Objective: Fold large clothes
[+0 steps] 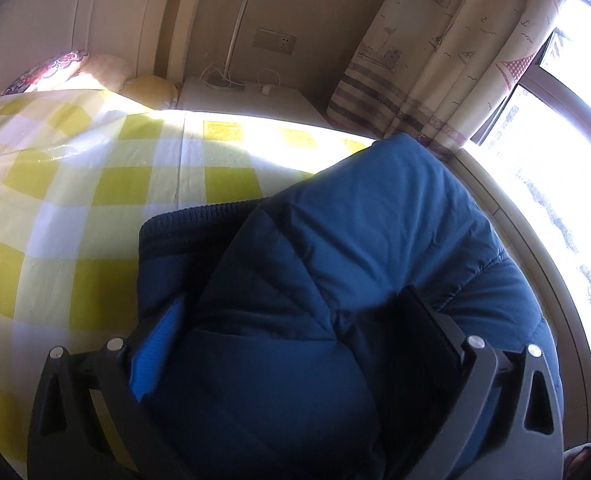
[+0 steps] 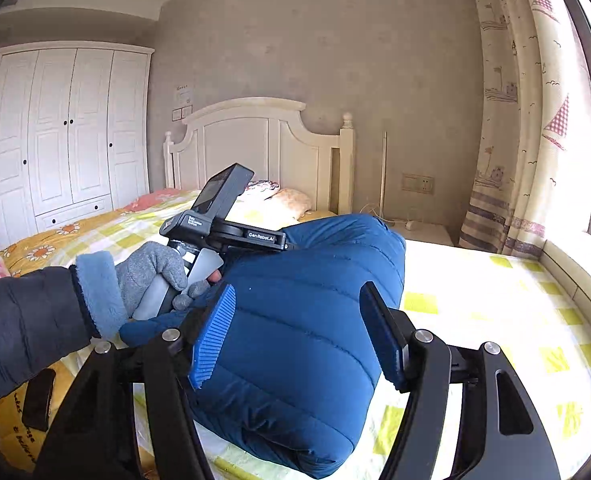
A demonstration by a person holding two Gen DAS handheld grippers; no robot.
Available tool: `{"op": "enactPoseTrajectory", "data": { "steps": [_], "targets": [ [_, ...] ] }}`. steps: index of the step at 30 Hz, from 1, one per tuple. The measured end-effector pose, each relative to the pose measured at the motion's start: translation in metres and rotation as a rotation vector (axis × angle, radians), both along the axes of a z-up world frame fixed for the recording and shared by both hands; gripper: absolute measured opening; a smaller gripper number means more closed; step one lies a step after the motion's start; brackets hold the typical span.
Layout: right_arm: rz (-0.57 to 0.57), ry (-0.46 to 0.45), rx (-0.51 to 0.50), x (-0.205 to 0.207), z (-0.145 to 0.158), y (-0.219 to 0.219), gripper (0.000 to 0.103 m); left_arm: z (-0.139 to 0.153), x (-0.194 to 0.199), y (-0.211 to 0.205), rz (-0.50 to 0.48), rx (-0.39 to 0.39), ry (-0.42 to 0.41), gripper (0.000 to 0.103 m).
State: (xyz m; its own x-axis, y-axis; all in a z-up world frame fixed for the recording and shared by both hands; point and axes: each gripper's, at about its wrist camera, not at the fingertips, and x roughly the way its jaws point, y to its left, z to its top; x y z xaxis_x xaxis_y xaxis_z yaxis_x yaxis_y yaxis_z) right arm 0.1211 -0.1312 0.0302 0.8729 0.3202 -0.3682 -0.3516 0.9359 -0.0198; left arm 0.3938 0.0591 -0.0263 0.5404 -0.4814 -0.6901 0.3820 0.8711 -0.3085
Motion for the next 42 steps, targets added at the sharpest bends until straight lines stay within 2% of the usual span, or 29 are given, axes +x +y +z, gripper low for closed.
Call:
{"op": "enactPoseTrajectory", "data": {
  "steps": [1, 2, 3, 4, 8, 9, 10, 12, 13, 15, 17, 19, 22, 25, 27, 28, 30, 33, 35, 37, 39, 42],
  "targets": [
    [0.047, 0.097, -0.07, 0.014, -0.022, 0.017, 0.066, 0.0, -0.001, 0.001, 0.004, -0.004, -0.002, 0.101],
    [0.014, 0.081, -0.167, 0.012, -0.043, 0.032, 0.067, 0.001, -0.003, 0.003, 0.007, -0.013, -0.006, 0.101],
    [-0.02, 0.016, -0.238, 0.0, -0.056, 0.043, 0.067, 0.0, -0.005, 0.004, 0.016, -0.012, -0.011, 0.101],
    [-0.029, 0.009, -0.265, -0.003, -0.06, 0.047, 0.067, 0.001, -0.009, 0.005, 0.027, -0.006, -0.021, 0.101],
    [0.025, 0.056, -0.261, 0.002, -0.057, 0.04, 0.067, 0.005, -0.017, 0.006, 0.08, 0.047, -0.05, 0.101],
    [0.027, 0.057, -0.258, 0.002, -0.058, 0.039, 0.067, 0.01, -0.019, 0.002, 0.094, 0.09, -0.053, 0.101],
    [0.021, 0.055, -0.252, 0.002, -0.06, 0.038, 0.067, 0.019, -0.022, -0.004, 0.13, 0.17, -0.074, 0.101],
    [0.013, 0.051, -0.245, 0.003, -0.063, 0.037, 0.067, 0.045, -0.035, -0.018, 0.215, 0.33, -0.165, 0.101],
    [0.014, 0.05, -0.238, 0.003, -0.065, 0.036, 0.067, 0.061, -0.043, -0.022, 0.234, 0.332, -0.206, 0.101],
    [0.019, 0.054, -0.23, 0.005, -0.067, 0.035, 0.067, 0.091, -0.06, -0.028, 0.248, 0.243, -0.256, 0.101],
    [0.02, 0.056, -0.23, 0.003, -0.067, 0.036, 0.067, 0.106, -0.068, -0.04, 0.285, 0.244, -0.294, 0.101],
    [0.024, 0.058, -0.227, 0.002, -0.067, 0.036, 0.067, 0.097, -0.062, -0.05, 0.34, 0.292, -0.265, 0.101],
    [0.048, 0.067, -0.223, 0.003, -0.066, 0.033, 0.067, 0.046, -0.047, -0.05, 0.373, 0.336, -0.12, 0.101],
    [0.116, 0.084, -0.244, 0.004, -0.06, 0.03, 0.068, 0.037, -0.05, -0.021, 0.427, 0.21, -0.096, 0.101],
    [0.198, 0.125, -0.181, 0.01, -0.045, 0.017, 0.068, 0.034, -0.051, -0.005, 0.451, 0.141, -0.078, 0.101],
    [0.223, 0.132, -0.135, 0.016, -0.034, 0.008, 0.068, 0.034, -0.055, 0.002, 0.468, 0.12, -0.08, 0.101],
    [0.182, 0.071, -0.109, 0.028, -0.009, -0.009, 0.068, 0.034, -0.065, 0.01, 0.509, 0.11, -0.097, 0.101],
    [0.138, 0.036, -0.124, 0.065, 0.018, -0.021, 0.066, 0.035, -0.074, 0.008, 0.505, 0.15, -0.122, 0.101],
    [0.135, 0.041, -0.141, 0.098, 0.026, -0.019, 0.058, 0.035, -0.078, 0.006, 0.511, 0.17, -0.137, 0.101],
    [0.116, 0.058, -0.189, 0.135, 0.027, -0.012, 0.054, 0.033, -0.081, 0.007, 0.518, 0.175, -0.141, 0.101],
    [0.1, 0.083, -0.196, 0.17, 0.025, -0.009, 0.053, 0.032, -0.083, 0.009, 0.518, 0.165, -0.143, 0.101],
    [0.092, 0.187, -0.178, 0.223, 0.008, -0.01, 0.052, 0.03, -0.08, 0.011, 0.511, 0.156, -0.133, 0.101]
  ]
}}
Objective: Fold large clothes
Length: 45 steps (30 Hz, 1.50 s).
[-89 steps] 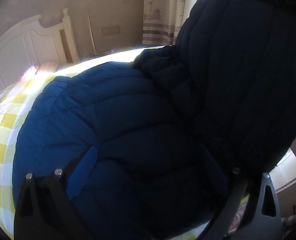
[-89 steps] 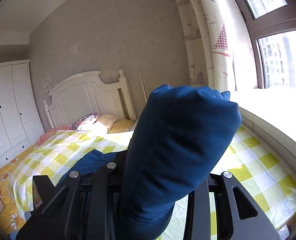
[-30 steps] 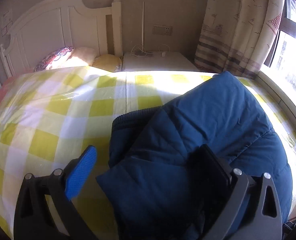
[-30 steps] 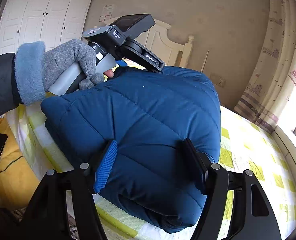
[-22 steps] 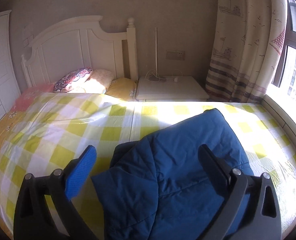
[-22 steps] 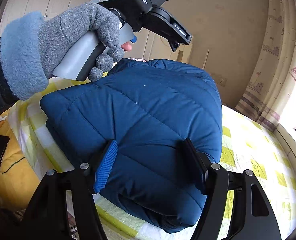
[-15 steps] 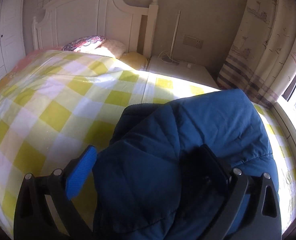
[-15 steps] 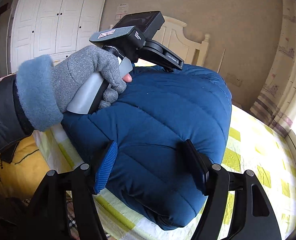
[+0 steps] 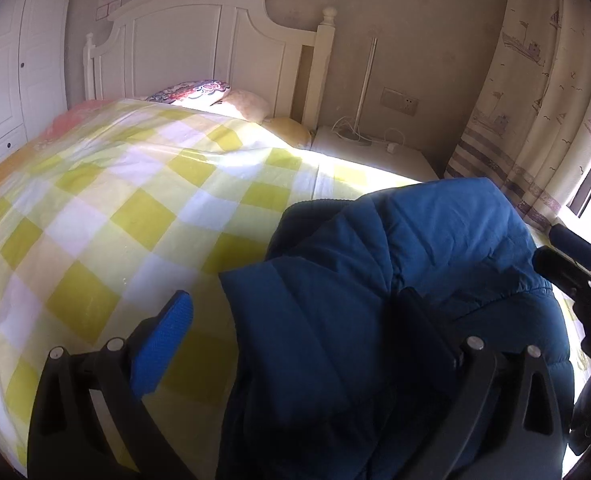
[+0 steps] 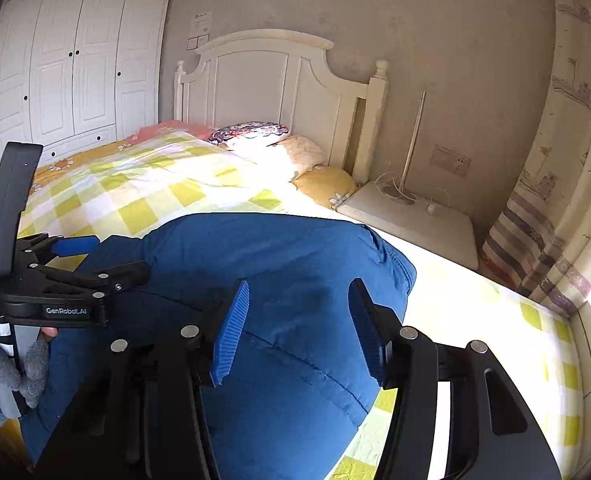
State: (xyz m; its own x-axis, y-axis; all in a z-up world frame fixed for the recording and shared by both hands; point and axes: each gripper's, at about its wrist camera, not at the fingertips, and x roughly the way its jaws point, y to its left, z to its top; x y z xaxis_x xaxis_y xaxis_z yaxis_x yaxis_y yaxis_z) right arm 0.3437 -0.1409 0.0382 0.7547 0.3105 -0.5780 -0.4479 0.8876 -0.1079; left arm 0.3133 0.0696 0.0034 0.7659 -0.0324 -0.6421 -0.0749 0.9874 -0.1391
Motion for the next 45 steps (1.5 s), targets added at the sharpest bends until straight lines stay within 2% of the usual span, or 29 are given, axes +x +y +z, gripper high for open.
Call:
{"op": "enactPoseTrajectory", "data": {
  "steps": [2, 4, 5, 7, 9, 10, 12, 14, 16, 19, 22, 24, 25, 26, 27, 28, 30, 32, 33, 37, 39, 42, 44, 45],
  "targets": [
    [0.045, 0.136, 0.008, 0.027, -0.026, 0.003, 0.052, -0.002, 0.003, -0.001, 0.02, 0.023, 0.021, 0.101],
    [0.06, 0.214, 0.031, 0.038, -0.029, 0.001, 0.052, -0.005, 0.007, 0.002, 0.01, 0.007, 0.047, 0.101],
    [0.067, 0.226, 0.004, 0.041, -0.023, 0.002, 0.052, -0.007, 0.009, 0.004, 0.003, -0.009, 0.056, 0.101],
    [0.05, 0.178, -0.048, 0.042, -0.006, 0.007, 0.052, -0.008, 0.008, 0.006, -0.003, -0.021, 0.051, 0.101],
    [0.017, 0.13, -0.027, 0.053, 0.008, 0.006, 0.052, -0.007, 0.006, 0.005, 0.0, -0.011, 0.04, 0.101],
    [-0.002, 0.134, 0.0, 0.063, 0.01, 0.004, 0.052, -0.007, 0.005, 0.004, 0.003, -0.006, 0.036, 0.101],
    [-0.012, 0.203, -0.01, 0.089, -0.007, 0.009, 0.052, -0.007, 0.005, 0.003, 0.004, -0.004, 0.036, 0.101],
    [0.008, 0.33, -0.064, 0.111, -0.041, 0.021, 0.052, -0.008, 0.007, 0.006, 0.004, -0.019, 0.042, 0.101],
    [-0.004, 0.327, -0.124, 0.117, -0.048, 0.03, 0.053, -0.01, 0.008, 0.007, 0.004, -0.025, 0.055, 0.101],
    [-0.024, 0.27, -0.208, 0.109, -0.031, 0.043, 0.053, -0.011, 0.009, 0.01, -0.005, -0.043, 0.059, 0.101],
    [0.011, 0.241, -0.109, 0.105, -0.004, 0.048, 0.053, -0.011, 0.008, 0.01, -0.007, -0.044, 0.055, 0.101],
    [0.098, 0.252, -0.066, 0.101, 0.002, 0.064, 0.053, -0.012, 0.008, 0.011, -0.007, -0.047, 0.055, 0.101],
    [0.156, 0.275, -0.089, 0.099, -0.003, 0.077, 0.053, -0.012, 0.008, 0.011, -0.006, -0.048, 0.056, 0.101],
    [0.184, 0.297, -0.161, 0.098, -0.015, 0.091, 0.053, -0.012, 0.008, 0.011, -0.006, -0.048, 0.059, 0.101],
    [0.182, 0.313, -0.255, 0.099, -0.029, 0.103, 0.053, -0.013, 0.009, 0.011, -0.006, -0.047, 0.065, 0.101],
    [0.177, 0.328, -0.298, 0.101, -0.039, 0.111, 0.053, -0.014, 0.009, 0.011, -0.003, -0.039, 0.074, 0.101],
    [0.165, 0.354, -0.312, 0.106, -0.042, 0.115, 0.053, -0.016, 0.008, 0.012, -0.005, -0.036, 0.089, 0.101],
    [0.157, 0.342, -0.333, 0.102, -0.034, 0.117, 0.053, -0.017, 0.005, 0.017, -0.021, -0.064, 0.098, 0.101],
    [0.164, 0.321, -0.337, 0.096, -0.027, 0.118, 0.053, -0.018, 0.003, 0.018, -0.029, -0.076, 0.102, 0.101],
    [0.265, 0.257, -0.247, 0.07, 0.004, 0.129, 0.053, -0.016, -0.018, 0.027, -0.031, -0.12, 0.096, 0.101],
    [0.302, 0.263, -0.288, 0.065, -0.001, 0.147, 0.053, -0.014, -0.033, 0.027, -0.021, -0.128, 0.082, 0.101],
    [0.321, 0.352, -0.43, 0.067, -0.048, 0.174, 0.053, -0.012, -0.055, 0.025, 0.014, -0.098, 0.056, 0.101],
    [0.306, 0.345, -0.455, 0.068, -0.053, 0.18, 0.053, -0.015, -0.061, 0.024, 0.011, -0.076, 0.046, 0.101],
    [0.295, 0.33, -0.447, 0.066, -0.048, 0.178, 0.053, -0.016, -0.063, 0.028, -0.009, -0.099, 0.042, 0.101]
  ]
}}
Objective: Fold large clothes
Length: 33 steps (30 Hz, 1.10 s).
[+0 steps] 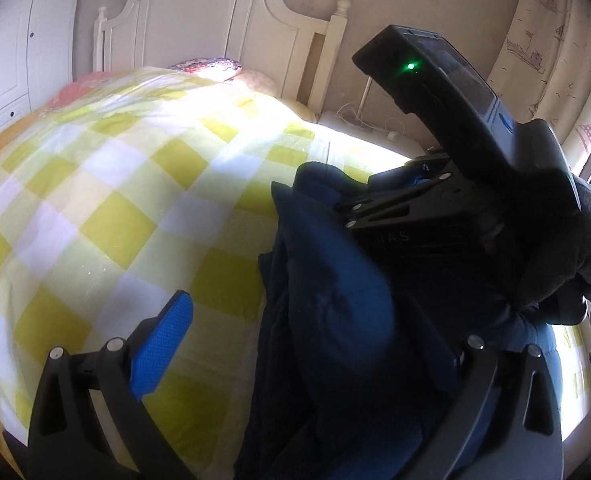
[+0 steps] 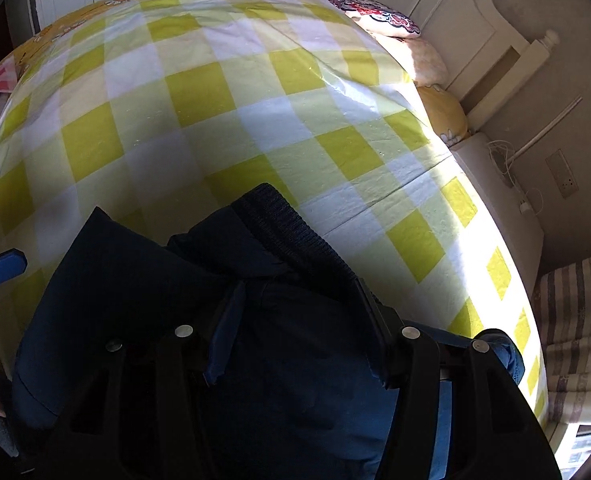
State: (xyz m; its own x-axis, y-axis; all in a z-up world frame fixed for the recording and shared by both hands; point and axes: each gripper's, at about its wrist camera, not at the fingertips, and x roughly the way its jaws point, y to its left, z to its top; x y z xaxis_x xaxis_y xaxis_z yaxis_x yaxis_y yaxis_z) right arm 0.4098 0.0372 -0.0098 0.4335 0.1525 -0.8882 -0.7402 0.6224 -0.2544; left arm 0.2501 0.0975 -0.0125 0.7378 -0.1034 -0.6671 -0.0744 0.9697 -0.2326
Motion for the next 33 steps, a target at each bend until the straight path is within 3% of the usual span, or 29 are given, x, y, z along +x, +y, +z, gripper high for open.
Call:
{"op": "enactPoseTrajectory", "data": {
  "steps": [2, 3, 5, 6, 7, 9, 13, 15, 18, 23, 26, 27, 32, 33],
  "targets": [
    [-0.011, -0.058, 0.052, -0.013, 0.018, -0.013, 0.053, -0.002, 0.0, 0.009, -0.049, -0.061, 0.006, 0.101],
    [-0.03, -0.068, 0.117, -0.022, 0.031, -0.026, 0.053, -0.003, -0.001, 0.014, -0.074, -0.092, 0.012, 0.101],
    [-0.085, -0.067, 0.301, -0.047, 0.059, -0.067, 0.063, -0.009, 0.002, 0.025, -0.131, -0.18, 0.037, 0.101],
    [-0.117, -0.079, 0.401, -0.064, 0.071, -0.094, 0.085, -0.014, 0.003, 0.032, -0.159, -0.237, 0.055, 0.101],
    [-0.153, -0.096, 0.507, -0.084, 0.08, -0.124, 0.099, -0.019, 0.004, 0.038, -0.185, -0.289, 0.074, 0.101],
    [-0.24, -0.055, 0.681, -0.115, 0.081, -0.186, 0.099, -0.031, 0.007, 0.047, -0.237, -0.386, 0.117, 0.101],
    [-0.488, 0.098, 0.893, -0.158, 0.048, -0.286, 0.099, -0.049, 0.008, 0.059, -0.322, -0.513, 0.165, 0.101],
    [-0.547, 0.209, 0.972, -0.172, 0.026, -0.311, 0.099, -0.047, 0.005, 0.059, -0.342, -0.504, 0.167, 0.101],
    [-0.558, 0.292, 0.959, -0.185, 0.003, -0.309, 0.099, -0.047, 0.003, 0.058, -0.358, -0.534, 0.191, 0.101],
    [-0.523, 0.478, 0.918, -0.18, -0.03, -0.27, 0.099, -0.05, 0.004, 0.049, -0.411, -0.615, 0.257, 0.101],
    [-0.5, 0.55, 0.963, -0.175, -0.041, -0.254, 0.099, -0.052, 0.007, 0.042, -0.431, -0.596, 0.277, 0.101],
    [-0.494, 0.557, 0.966, -0.174, -0.045, -0.249, 0.099, -0.051, 0.009, 0.038, -0.433, -0.576, 0.281, 0.101],
    [-0.457, 0.413, 0.944, -0.185, -0.038, -0.228, 0.097, -0.049, 0.018, 0.018, -0.476, -0.527, 0.248, 0.101],
    [-0.439, 0.352, 0.94, -0.193, -0.033, -0.226, 0.089, -0.049, 0.017, 0.017, -0.479, -0.543, 0.238, 0.09]
  ]
}}
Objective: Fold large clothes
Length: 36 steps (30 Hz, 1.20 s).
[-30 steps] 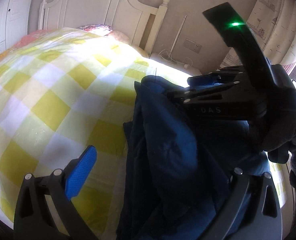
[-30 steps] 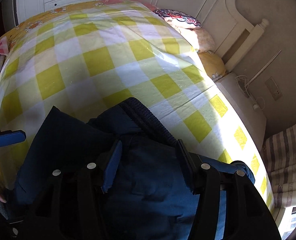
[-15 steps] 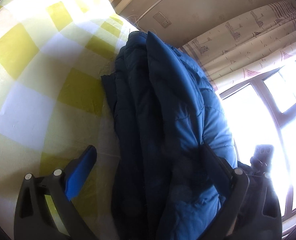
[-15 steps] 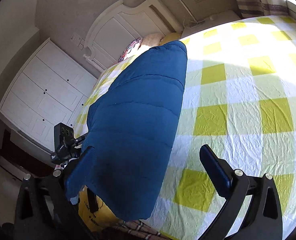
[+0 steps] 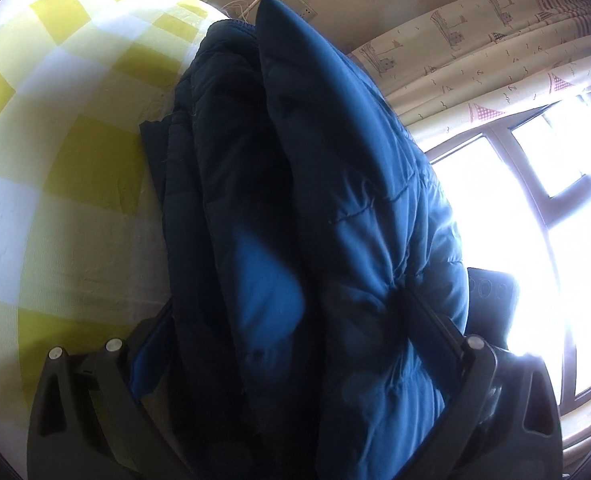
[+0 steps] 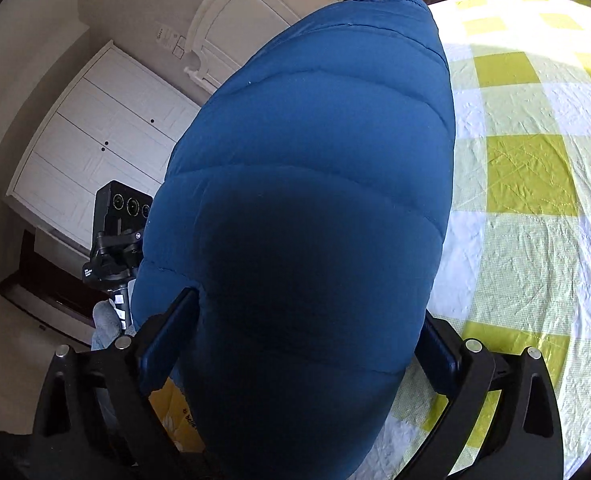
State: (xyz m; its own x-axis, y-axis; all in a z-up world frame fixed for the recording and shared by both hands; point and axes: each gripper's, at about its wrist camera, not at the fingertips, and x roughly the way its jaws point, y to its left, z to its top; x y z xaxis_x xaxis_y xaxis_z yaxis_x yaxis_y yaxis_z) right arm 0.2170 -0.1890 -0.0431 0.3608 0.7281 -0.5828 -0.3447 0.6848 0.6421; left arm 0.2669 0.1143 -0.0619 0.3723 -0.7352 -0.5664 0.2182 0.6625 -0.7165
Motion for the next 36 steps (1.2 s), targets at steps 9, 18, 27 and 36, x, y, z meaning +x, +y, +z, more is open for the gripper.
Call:
{"op": "enactPoseTrajectory", "data": {
  "steps": [9, 18, 27, 36],
  "targets": [
    [-0.094, -0.43, -0.274, -0.024, 0.075, 0.029, 0.068, 0.011, -0.012, -0.008, 0.153, -0.164, -0.223, 0.059],
    [-0.247, -0.503, -0.232, 0.062, 0.104, -0.044, 0.067, 0.071, 0.112, -0.083, 0.129, -0.114, -0.316, 0.058],
    [-0.374, -0.163, -0.177, 0.116, 0.019, -0.097, 0.073, 0.012, 0.173, -0.124, 0.111, -0.014, -0.138, 0.066],
    [-0.517, -0.386, -0.367, 0.075, 0.06, -0.079, 0.089, 0.058, 0.098, -0.083, 0.342, 0.072, -0.335, 0.08]
  ]
}}
